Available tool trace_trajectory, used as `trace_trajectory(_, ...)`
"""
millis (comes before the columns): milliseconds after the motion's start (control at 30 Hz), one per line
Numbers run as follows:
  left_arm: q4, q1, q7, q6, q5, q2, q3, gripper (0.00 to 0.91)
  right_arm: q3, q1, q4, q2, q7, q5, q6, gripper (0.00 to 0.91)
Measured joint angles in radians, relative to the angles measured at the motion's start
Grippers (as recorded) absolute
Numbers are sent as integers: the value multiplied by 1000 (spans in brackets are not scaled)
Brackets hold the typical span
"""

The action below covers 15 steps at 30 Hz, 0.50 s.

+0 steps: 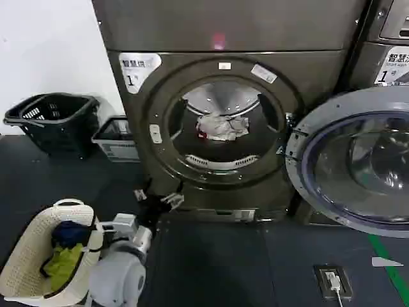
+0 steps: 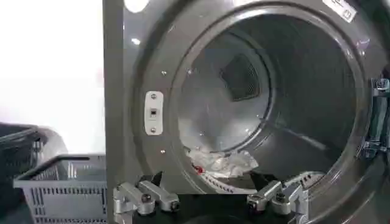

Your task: Grasp the clothes from the dryer.

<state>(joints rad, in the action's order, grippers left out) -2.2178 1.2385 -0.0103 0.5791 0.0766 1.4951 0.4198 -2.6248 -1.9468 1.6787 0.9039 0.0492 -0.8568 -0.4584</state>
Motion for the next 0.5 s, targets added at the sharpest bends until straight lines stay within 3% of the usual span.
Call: trace_trajectory(500, -13, 1, -13, -2, 19, 1, 4, 907, 0, 1, 9, 6, -19, -38, 32, 907)
